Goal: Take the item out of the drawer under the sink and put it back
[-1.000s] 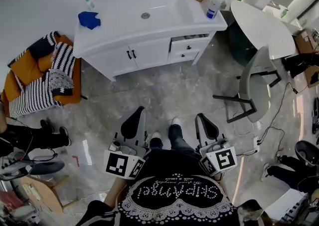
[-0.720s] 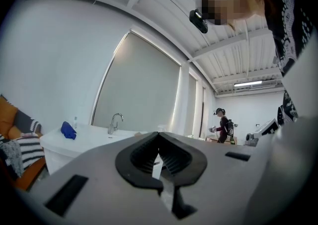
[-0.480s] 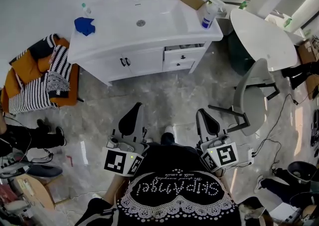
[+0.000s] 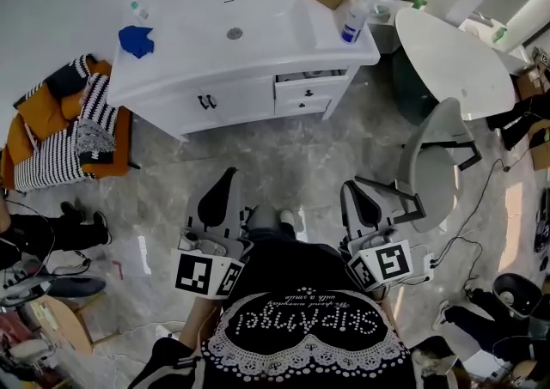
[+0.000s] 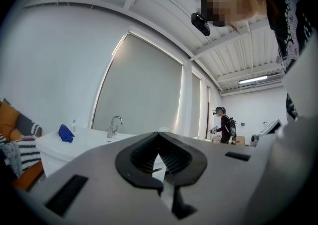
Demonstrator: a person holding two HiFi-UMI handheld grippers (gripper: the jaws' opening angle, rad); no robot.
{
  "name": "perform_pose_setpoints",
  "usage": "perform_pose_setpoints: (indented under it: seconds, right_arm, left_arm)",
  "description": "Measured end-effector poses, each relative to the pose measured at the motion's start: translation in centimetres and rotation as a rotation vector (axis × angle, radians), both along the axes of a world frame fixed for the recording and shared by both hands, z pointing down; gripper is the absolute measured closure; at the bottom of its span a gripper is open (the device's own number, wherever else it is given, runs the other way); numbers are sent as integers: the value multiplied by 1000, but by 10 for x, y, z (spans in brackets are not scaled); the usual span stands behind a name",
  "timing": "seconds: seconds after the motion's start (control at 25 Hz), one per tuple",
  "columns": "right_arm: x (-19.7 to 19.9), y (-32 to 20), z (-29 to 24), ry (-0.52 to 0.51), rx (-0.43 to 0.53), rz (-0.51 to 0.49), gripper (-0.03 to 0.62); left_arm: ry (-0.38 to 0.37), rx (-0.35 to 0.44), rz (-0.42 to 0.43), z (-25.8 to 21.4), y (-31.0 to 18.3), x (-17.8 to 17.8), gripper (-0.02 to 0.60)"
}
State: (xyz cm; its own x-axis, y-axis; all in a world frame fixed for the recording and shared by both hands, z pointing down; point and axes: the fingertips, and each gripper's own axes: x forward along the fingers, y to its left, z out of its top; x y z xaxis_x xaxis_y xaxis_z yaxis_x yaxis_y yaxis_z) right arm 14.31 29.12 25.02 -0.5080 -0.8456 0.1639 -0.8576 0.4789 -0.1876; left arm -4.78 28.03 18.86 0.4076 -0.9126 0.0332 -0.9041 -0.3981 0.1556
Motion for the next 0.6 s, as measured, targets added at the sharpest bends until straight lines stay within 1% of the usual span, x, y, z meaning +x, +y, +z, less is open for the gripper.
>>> perform_pose_setpoints:
  seconds: [0.24, 0.44, 0.6]
  right_arm:
    - [6, -7, 6, -5, -17, 0, 574]
    - [14, -22, 7, 1, -16, 30, 572]
    - [19, -42, 8, 6, -24, 57, 574]
  left_arm:
    - [-14, -12, -14, 3, -11, 2, 577]
    - [-8, -15, 14, 5, -29, 10, 577]
    - [3, -17, 38, 6, -56, 15, 577]
